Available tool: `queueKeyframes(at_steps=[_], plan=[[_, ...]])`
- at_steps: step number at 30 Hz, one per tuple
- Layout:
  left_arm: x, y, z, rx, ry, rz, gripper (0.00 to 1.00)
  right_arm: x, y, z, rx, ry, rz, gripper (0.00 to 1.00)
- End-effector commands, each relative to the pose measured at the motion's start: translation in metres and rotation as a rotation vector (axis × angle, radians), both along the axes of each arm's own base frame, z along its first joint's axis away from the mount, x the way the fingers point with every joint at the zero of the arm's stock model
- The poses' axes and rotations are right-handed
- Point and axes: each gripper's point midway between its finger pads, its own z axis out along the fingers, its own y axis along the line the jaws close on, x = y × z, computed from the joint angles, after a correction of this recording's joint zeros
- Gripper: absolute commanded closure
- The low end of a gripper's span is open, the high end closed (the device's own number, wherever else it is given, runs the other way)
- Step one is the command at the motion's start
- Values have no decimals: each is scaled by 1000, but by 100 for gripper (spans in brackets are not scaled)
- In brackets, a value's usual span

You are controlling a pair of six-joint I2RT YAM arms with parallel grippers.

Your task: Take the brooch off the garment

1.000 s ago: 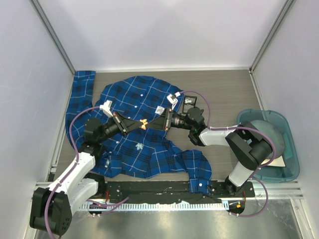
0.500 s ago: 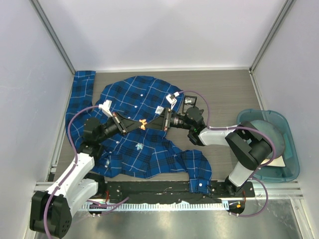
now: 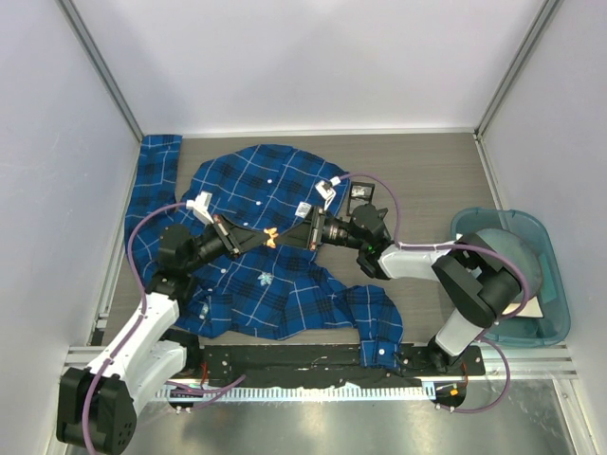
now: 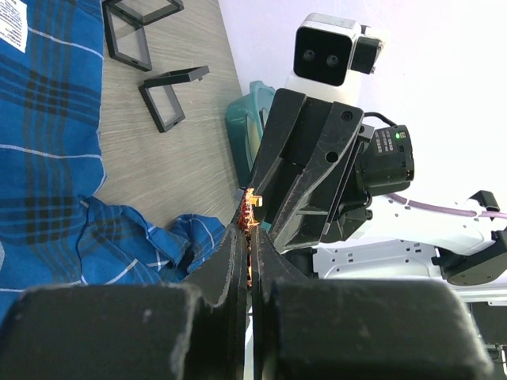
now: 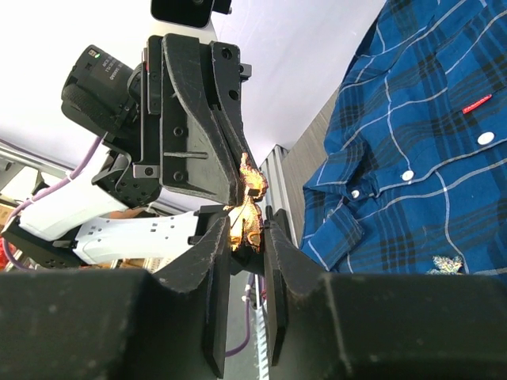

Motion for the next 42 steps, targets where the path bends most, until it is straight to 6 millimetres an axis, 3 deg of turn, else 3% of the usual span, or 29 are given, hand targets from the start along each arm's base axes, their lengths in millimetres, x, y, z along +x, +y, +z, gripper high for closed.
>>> queueKeyframes(at_steps=[1, 8, 30, 42], plan=[[-3, -2, 36, -17, -111, -20, 100, 7, -5, 9, -8, -67, -93, 74], [-2, 0, 35, -4, -108, -7, 100, 6, -5, 7, -47, -91, -131, 68], [-4, -3, 38, 8, -124, -38, 100, 3, 5, 8, -56, -93, -75, 68], [-5, -2, 43, 19, -143, -33, 100, 9, 4, -4, -91, -48, -108, 71]])
